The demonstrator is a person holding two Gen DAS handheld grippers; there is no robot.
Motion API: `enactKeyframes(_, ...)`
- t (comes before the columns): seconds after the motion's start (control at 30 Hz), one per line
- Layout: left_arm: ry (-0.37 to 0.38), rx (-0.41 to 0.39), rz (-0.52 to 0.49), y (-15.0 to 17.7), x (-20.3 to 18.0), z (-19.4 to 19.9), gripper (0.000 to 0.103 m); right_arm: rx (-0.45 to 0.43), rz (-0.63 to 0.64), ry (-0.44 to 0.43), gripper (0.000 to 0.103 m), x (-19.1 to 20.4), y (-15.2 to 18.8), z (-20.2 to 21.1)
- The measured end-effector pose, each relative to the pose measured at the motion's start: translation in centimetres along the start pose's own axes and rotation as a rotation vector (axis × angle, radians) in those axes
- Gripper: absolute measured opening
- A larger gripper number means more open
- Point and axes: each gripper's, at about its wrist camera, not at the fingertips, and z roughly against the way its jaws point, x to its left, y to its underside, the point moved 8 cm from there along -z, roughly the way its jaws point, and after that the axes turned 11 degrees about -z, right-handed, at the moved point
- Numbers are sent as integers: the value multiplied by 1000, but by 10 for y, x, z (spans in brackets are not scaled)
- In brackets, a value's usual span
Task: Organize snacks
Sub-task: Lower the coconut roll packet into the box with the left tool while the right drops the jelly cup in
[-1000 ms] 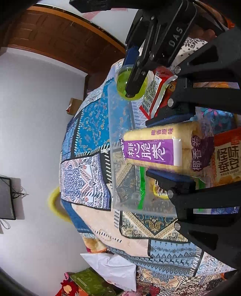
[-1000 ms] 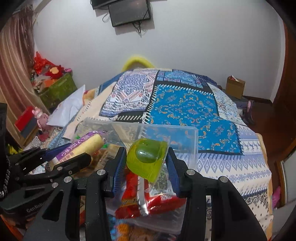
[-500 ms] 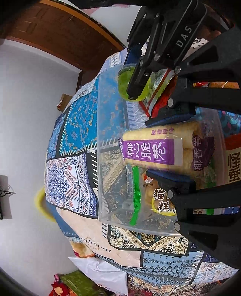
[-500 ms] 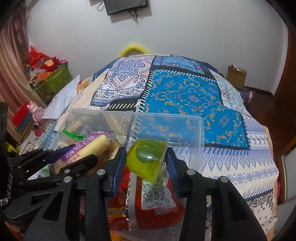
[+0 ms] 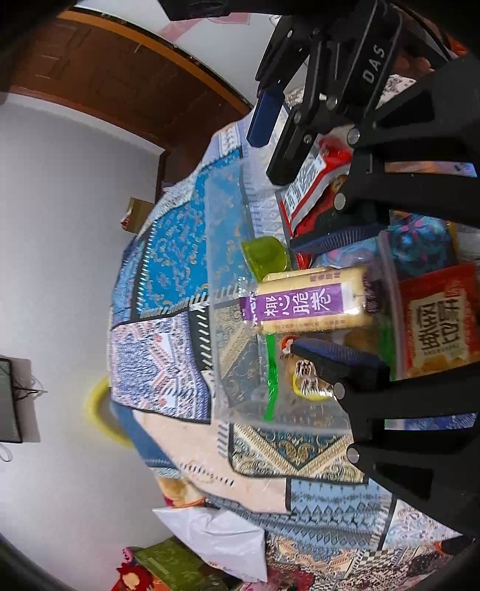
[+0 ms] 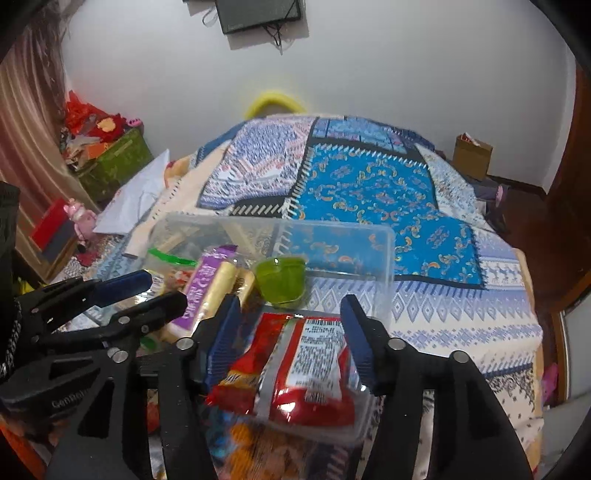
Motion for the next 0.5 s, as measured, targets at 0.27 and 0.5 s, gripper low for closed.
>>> enactKeyframes(0.27, -31, -59, -19, 16, 9, 65, 55, -90, 22, -25, 70, 20, 10, 57)
enactKeyframes(0.5, -74, -59, -24, 57, 30, 107, 64, -89, 43, -47, 70, 41, 41, 81)
